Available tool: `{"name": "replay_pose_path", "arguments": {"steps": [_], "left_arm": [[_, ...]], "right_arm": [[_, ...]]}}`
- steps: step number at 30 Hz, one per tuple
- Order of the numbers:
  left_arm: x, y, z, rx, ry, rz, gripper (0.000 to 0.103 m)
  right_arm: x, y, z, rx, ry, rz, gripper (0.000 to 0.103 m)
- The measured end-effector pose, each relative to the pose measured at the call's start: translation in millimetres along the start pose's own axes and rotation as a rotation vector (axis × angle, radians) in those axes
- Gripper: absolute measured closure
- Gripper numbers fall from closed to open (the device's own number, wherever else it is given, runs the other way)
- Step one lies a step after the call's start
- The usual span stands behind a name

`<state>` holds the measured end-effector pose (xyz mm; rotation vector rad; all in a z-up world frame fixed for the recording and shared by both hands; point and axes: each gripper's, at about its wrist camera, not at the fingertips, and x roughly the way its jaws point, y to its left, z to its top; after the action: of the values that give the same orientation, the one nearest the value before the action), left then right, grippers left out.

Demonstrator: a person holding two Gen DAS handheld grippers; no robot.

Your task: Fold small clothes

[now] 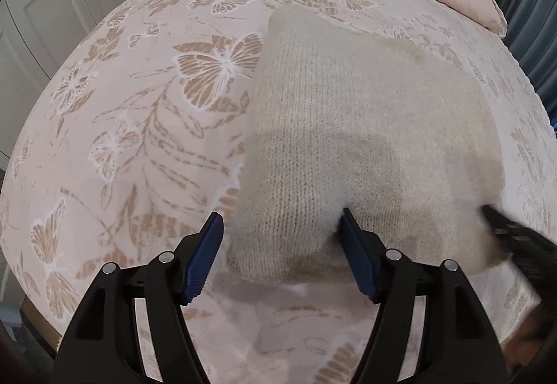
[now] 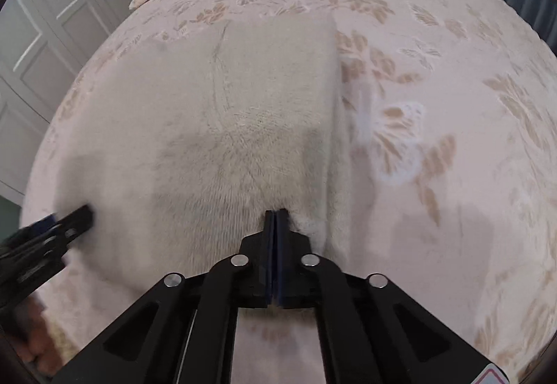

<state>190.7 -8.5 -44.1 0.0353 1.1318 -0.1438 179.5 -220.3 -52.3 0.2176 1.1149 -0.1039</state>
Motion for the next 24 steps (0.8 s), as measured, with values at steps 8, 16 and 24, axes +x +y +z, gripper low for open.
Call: {"name": "replay_pose_path", "arguments": {"steps": [8,16,24], "left_arm": [[-3,-4,4,0.005,0.004,0.032,0.036],[-26,10,-4,-0.062,-0.035,-0.038,0.035],[-22,20,-21,-0.101,-0.002,-0.037,0.029]], "right_arm": [[-37,-3,7,0.061,-0.032,0.059,0.103],[-60,-39,-8,0.184,-0.115,0.085,0.042],[-7,-29,53,0.151,-0.017,0.180,0.084]]}}
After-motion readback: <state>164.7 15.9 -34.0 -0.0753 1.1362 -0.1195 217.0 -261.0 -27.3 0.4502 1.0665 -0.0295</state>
